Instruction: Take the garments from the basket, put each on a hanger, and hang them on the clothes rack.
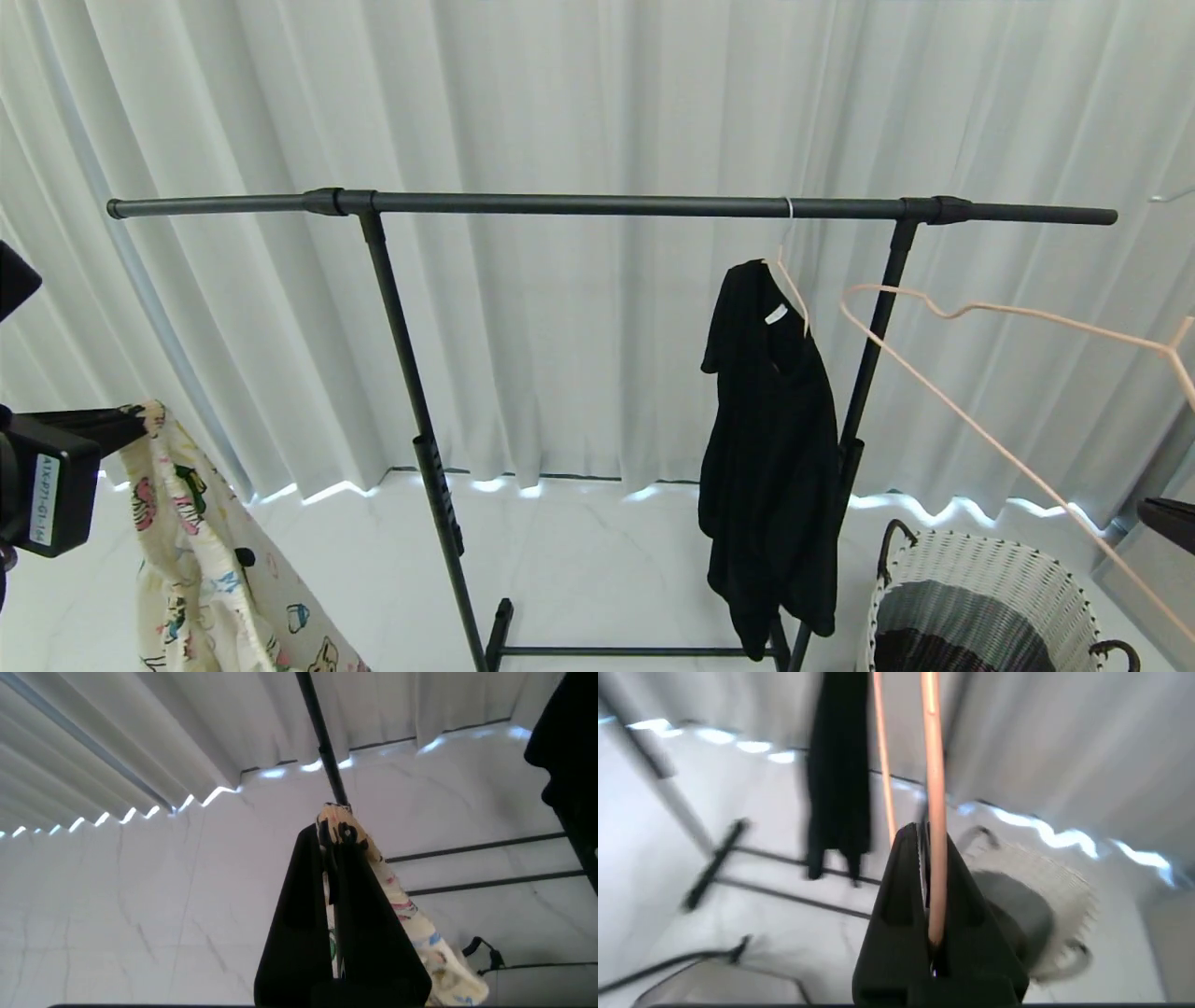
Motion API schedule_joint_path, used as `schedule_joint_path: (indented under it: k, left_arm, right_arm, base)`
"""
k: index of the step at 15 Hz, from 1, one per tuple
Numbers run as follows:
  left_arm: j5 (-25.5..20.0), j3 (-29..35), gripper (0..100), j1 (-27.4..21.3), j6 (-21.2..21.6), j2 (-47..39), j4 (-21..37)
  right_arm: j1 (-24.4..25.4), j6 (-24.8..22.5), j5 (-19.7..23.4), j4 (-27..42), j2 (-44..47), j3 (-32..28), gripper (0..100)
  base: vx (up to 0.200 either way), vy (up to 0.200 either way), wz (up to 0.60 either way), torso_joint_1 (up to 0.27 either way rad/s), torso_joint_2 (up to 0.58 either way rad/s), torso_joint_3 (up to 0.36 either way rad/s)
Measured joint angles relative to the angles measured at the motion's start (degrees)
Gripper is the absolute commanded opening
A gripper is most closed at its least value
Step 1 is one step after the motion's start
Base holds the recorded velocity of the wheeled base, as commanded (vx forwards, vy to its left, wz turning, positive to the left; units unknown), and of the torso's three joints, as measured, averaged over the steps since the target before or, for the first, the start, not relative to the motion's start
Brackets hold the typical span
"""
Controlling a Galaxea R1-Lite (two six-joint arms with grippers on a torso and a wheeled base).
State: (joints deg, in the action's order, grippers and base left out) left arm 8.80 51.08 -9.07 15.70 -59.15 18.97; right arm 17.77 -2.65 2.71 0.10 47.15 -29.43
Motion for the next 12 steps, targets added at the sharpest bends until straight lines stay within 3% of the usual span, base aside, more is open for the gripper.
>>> schedule_joint_path:
  k: [3,7,10,12]
  left_arm:
    - [1.5,-0.3,0,-4.8,0.5,-0.3,0.0]
    - [11.3,1.0,0,-8.2,-0.8,-4.9,-0.9]
    - [16.0,5.4,0,-9.5,-7.2,-11.3,-5.6]
    - [17.8,9.9,0,-10.1,-14.0,-15.9,-6.4]
  right_arm:
    - [9.3,0.1,0.4,0.4,2.3,-2.1,0]
    - [23.9,0.4,0.4,0.3,7.2,-4.5,0]
    - [33.4,0.6,0.4,-1.6,12.7,-5.2,0]
    - [37.6,2.0,0.3,-4.7,16.1,-5.3,0]
  base:
    - [0.000,0.000,0.00,0.000,0.00,0.000]
    - [0.000,0.000,0.00,0.000,0.00,0.000]
    - [0.000,0.000,0.00,0.000,0.00,0.000]
    - [0.000,0.000,0.00,0.000,0.00,0.000]
